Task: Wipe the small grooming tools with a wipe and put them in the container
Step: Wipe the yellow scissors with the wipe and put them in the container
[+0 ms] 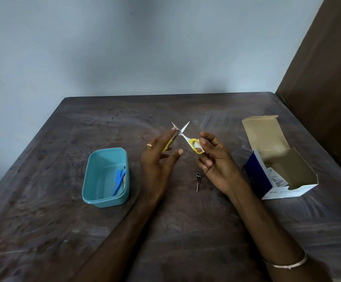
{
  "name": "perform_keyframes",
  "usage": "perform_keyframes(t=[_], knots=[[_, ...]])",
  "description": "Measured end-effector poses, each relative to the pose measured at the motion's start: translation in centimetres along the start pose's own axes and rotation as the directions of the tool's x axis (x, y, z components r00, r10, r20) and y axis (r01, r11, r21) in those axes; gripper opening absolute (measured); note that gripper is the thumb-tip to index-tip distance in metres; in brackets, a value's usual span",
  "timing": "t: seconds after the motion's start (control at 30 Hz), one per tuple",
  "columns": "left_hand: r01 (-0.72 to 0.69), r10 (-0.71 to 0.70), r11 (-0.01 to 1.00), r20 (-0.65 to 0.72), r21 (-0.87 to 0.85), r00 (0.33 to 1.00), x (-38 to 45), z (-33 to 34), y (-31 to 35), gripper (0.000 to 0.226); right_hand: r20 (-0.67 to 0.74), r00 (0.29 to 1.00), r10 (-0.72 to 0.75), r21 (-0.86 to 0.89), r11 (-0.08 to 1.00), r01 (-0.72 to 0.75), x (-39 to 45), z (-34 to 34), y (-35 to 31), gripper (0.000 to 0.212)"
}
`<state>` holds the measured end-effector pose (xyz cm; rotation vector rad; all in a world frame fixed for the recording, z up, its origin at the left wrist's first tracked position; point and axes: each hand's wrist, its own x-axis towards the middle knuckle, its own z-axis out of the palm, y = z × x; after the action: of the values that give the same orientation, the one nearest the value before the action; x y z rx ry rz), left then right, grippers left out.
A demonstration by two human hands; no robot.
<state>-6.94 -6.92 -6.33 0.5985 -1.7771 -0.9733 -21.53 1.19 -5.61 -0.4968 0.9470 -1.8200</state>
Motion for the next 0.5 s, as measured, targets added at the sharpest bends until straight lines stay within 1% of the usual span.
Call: perform_keyframes(t=[0.07,0.17,0.27,0.37,0.5], knots=[[-0.061,0.061,0.995,0.008,0.078,0.998,0.0,0.1,0.0,0.052,0.002,0.999,0.036,-0.037,0.999,-0.036,-0.3,0.0,-0.1,0.018],[-0.149,0.144,0.972,0.041,0.184,0.989,0.0,0.2,-0.4,0.042,0.01,0.995,0.102,-0.141,0.985,-0.099,-0.9,0.3,0.0,0.017],[-0.205,0.198,0.96,0.054,0.19,0.979,-0.1,-0.1,-0.7,0.038,0.022,0.992,0.121,-0.169,0.979,-0.116,-1.0,0.5,0.1,0.013],[-0.247,0.244,0.94,0.04,0.237,0.969,0.2,-0.3,-1.0,0.033,0.038,0.991,0.131,-0.192,0.974,-0.121,-1.0,0.3,0.2,0.013],[-0.26,0.255,0.934,0.053,0.245,0.966,0.4,-0.3,-1.3,0.029,0.043,0.991,0.131,-0.206,0.971,-0.119,-0.9,0.1,0.3,0.017]])
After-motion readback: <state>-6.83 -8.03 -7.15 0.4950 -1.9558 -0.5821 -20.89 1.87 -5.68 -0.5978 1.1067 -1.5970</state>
